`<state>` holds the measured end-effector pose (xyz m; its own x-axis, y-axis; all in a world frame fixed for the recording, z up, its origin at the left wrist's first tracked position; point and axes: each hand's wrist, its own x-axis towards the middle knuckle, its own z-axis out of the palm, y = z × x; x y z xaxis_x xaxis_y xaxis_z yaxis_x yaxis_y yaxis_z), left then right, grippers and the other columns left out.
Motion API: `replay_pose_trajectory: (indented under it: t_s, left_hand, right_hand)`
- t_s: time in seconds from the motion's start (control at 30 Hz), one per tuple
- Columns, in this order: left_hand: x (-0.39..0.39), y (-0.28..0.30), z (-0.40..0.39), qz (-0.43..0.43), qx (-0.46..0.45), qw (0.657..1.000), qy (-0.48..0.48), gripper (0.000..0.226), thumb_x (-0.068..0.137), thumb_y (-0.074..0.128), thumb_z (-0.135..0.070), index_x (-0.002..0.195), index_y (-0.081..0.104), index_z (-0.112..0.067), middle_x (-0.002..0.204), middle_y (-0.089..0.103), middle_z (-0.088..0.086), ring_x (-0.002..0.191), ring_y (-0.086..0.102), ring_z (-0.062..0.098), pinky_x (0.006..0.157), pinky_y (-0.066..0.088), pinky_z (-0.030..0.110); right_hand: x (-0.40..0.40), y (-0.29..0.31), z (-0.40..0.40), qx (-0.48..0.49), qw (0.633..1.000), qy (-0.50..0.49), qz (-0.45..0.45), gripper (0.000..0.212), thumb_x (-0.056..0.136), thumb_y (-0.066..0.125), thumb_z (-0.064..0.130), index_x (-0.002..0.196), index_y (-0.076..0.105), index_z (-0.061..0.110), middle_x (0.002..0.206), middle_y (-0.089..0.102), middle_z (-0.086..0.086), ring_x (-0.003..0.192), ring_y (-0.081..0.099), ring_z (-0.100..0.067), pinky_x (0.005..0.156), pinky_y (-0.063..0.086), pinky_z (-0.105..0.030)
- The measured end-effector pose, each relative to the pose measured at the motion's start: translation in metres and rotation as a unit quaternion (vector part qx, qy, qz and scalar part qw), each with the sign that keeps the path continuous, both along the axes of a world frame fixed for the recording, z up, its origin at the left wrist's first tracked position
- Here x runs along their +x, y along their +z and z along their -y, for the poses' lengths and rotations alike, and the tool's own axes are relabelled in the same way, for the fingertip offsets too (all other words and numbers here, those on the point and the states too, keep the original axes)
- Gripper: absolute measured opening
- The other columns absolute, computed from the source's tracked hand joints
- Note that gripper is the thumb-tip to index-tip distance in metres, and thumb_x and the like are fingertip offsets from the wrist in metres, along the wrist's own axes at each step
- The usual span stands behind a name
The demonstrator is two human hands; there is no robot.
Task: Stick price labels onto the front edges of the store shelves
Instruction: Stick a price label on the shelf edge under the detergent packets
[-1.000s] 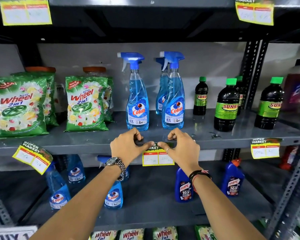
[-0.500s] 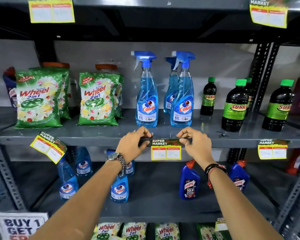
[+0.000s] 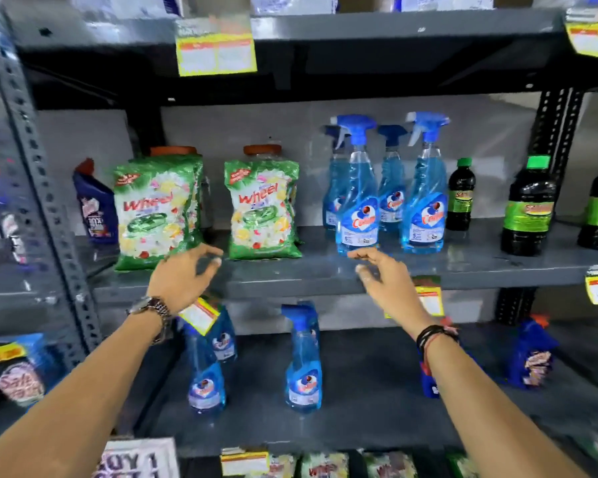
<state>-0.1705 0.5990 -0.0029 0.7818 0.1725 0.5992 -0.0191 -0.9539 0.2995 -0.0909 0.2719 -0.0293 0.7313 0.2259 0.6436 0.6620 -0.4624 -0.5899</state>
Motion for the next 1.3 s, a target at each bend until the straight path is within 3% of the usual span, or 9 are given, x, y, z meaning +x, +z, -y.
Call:
replay_pose_trajectory:
  t_s: [0.1, 0.2, 0.3, 0.43, 0.53, 0.67, 0.87, 1.07, 1.3]
  left_hand:
    - [-0.008, 0.006, -0.046, -0.036, -0.053, 0.995, -0.076, 0.021, 0.094, 0.050, -0.029, 0.107, 0.066, -0.024, 0.067, 0.067, -0.001, 0.045, 0.049, -0.001, 0.040, 0.032, 0.016]
    - [-0.018, 0.004, -0.076, -0.084, -0.101, 0.975, -0.179, 0.016, 0.092, 0.055, -0.024, 0.102, 0.068, -0.028, 0.084, 0.073, -0.019, 0.067, 0.061, -0.015, 0.057, 0.042, 0.005]
    - [-0.018, -0.001, -0.090, -0.106, -0.094, 0.968, -0.205, 0.013, 0.089, 0.060, -0.033, 0.099, 0.065, -0.040, 0.052, 0.061, -0.019, 0.061, 0.061, -0.004, 0.056, 0.042, 0.013]
    - [-0.010, -0.006, -0.100, -0.096, -0.070, 0.974, -0.193, 0.022, 0.084, 0.058, -0.049, 0.100, 0.065, -0.035, 0.047, 0.052, -0.008, 0.065, 0.065, 0.019, 0.060, 0.044, 0.034]
    - [-0.011, -0.008, -0.100, -0.070, -0.056, 0.980, -0.177, 0.003, 0.088, 0.059, -0.037, 0.089, 0.060, -0.040, 0.043, 0.055, -0.026, 0.057, 0.057, -0.006, 0.051, 0.035, 0.021]
    - [-0.010, -0.012, -0.102, -0.040, -0.050, 0.986, -0.153, 0.009, 0.089, 0.056, -0.039, 0.088, 0.063, -0.033, 0.062, 0.066, -0.020, 0.061, 0.058, -0.005, 0.047, 0.034, 0.014]
    - [-0.011, -0.014, -0.104, -0.030, -0.023, 0.988, -0.151, 0.014, 0.092, 0.052, -0.036, 0.090, 0.062, -0.026, 0.061, 0.063, -0.013, 0.060, 0.062, 0.011, 0.046, 0.033, 0.017]
    - [-0.008, -0.017, -0.104, -0.023, -0.027, 0.987, -0.154, 0.019, 0.089, 0.053, -0.044, 0.088, 0.064, -0.028, 0.081, 0.071, -0.014, 0.064, 0.060, 0.001, 0.051, 0.041, 0.017]
    - [-0.011, -0.034, -0.108, -0.023, -0.038, 0.983, -0.177, 0.003, 0.073, 0.073, -0.032, 0.073, 0.071, -0.032, 0.114, 0.067, -0.024, 0.108, 0.057, -0.009, 0.080, 0.054, 0.024]
  right_hand:
    - [-0.024, -0.006, -0.064, 0.004, 0.999, 0.031, 0.012, 0.016, 0.089, 0.061, 0.022, 0.105, 0.062, 0.026, 0.084, 0.068, 0.009, 0.065, 0.059, -0.004, 0.059, 0.040, -0.010]
    - [-0.041, -0.018, -0.127, 0.017, 0.998, 0.066, -0.004, 0.014, 0.084, 0.068, 0.029, 0.097, 0.065, 0.026, 0.098, 0.070, 0.013, 0.092, 0.064, -0.002, 0.088, 0.042, -0.017]
    - [-0.048, -0.032, -0.165, -0.036, 0.999, 0.009, 0.018, 0.018, 0.079, 0.068, 0.043, 0.091, 0.066, 0.030, 0.113, 0.070, 0.010, 0.115, 0.057, -0.009, 0.114, 0.024, -0.041]
    - [-0.058, -0.042, -0.194, -0.092, 0.992, -0.082, 0.034, 0.027, 0.073, 0.061, 0.057, 0.084, 0.069, 0.034, 0.129, 0.059, 0.013, 0.129, 0.039, -0.016, 0.112, 0.020, -0.056]
    - [-0.059, -0.046, -0.210, -0.111, 0.986, -0.120, 0.031, 0.021, 0.076, 0.066, 0.051, 0.081, 0.070, 0.032, 0.131, 0.055, 0.010, 0.130, 0.033, -0.019, 0.109, 0.019, -0.064]
    - [-0.059, -0.043, -0.222, -0.105, 0.983, -0.149, 0.025, 0.003, 0.081, 0.068, 0.030, 0.081, 0.069, 0.027, 0.127, 0.056, 0.002, 0.128, 0.038, -0.023, 0.108, 0.009, -0.074]
    - [-0.052, -0.032, -0.221, -0.164, 0.969, -0.172, 0.065, 0.007, 0.086, 0.054, 0.021, 0.083, 0.057, 0.027, 0.095, 0.062, 0.002, 0.094, 0.058, -0.025, 0.087, 0.043, -0.068]
    - [-0.049, -0.007, -0.212, -0.176, 0.969, -0.159, 0.070, 0.011, 0.094, 0.046, 0.021, 0.085, 0.051, 0.019, 0.080, 0.071, 0.001, 0.067, 0.064, -0.027, 0.086, 0.047, -0.062]
    - [-0.051, -0.013, -0.200, -0.212, 0.970, -0.118, 0.029, 0.010, 0.086, 0.059, 0.023, 0.082, 0.068, 0.021, 0.106, 0.069, 0.010, 0.099, 0.064, -0.015, 0.111, 0.011, -0.067]
